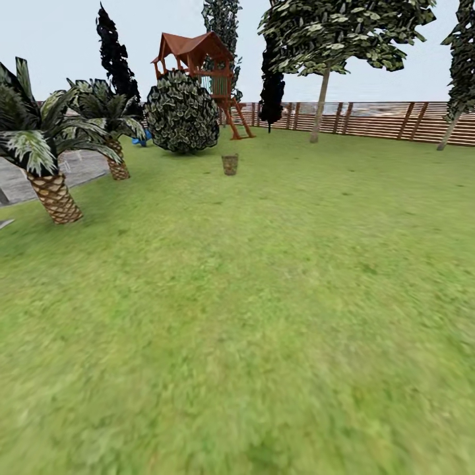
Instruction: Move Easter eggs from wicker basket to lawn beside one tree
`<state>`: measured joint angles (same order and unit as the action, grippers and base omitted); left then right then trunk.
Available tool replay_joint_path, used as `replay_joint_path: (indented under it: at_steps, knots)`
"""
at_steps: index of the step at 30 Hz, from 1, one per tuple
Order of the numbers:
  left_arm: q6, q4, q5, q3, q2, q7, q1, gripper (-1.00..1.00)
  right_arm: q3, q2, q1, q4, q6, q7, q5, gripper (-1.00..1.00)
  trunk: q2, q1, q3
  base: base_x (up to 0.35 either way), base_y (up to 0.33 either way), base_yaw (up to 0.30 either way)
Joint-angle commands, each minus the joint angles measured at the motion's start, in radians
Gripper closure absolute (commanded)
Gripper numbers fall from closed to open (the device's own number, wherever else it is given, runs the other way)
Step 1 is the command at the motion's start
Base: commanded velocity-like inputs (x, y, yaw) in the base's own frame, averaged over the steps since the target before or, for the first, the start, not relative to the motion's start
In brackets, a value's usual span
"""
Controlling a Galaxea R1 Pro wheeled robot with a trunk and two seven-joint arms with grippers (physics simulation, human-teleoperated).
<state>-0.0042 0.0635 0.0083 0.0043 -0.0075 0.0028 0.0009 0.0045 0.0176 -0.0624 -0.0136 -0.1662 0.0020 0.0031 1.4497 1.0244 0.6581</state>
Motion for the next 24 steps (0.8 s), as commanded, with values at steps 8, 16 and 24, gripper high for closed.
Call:
replay_joint_path:
  at_steps: [8, 16, 24]
  knots:
    - [0.0, 0.001, 0.001, 0.001, 0.0, 0.0, 0.0, -1.0, 0.002, -0.001, 0.0, 0.003, -0.004, 0.004, 0.004, -1.0, 0.0, 0.001, 0.001, 0.339, 0.074, 0.0]
    - [0.0, 0.001, 0.001, 0.0, 0.0, 0.0, 0.0, -1.0, 0.002, -0.001, 0.0, 0.003, -0.004, 0.003, 0.004, -1.0, 0.0, 0.001, 0.001, 0.34, 0.074, 0.0]
    - [0.0, 0.001, 0.001, 0.0, 0.0, 0.0, 0.0, -1.0, 0.002, 0.0, 0.0, 0.003, -0.003, 0.004, 0.002, -1.0, 0.0, 0.001, 0.001, 0.34, 0.074, 0.0]
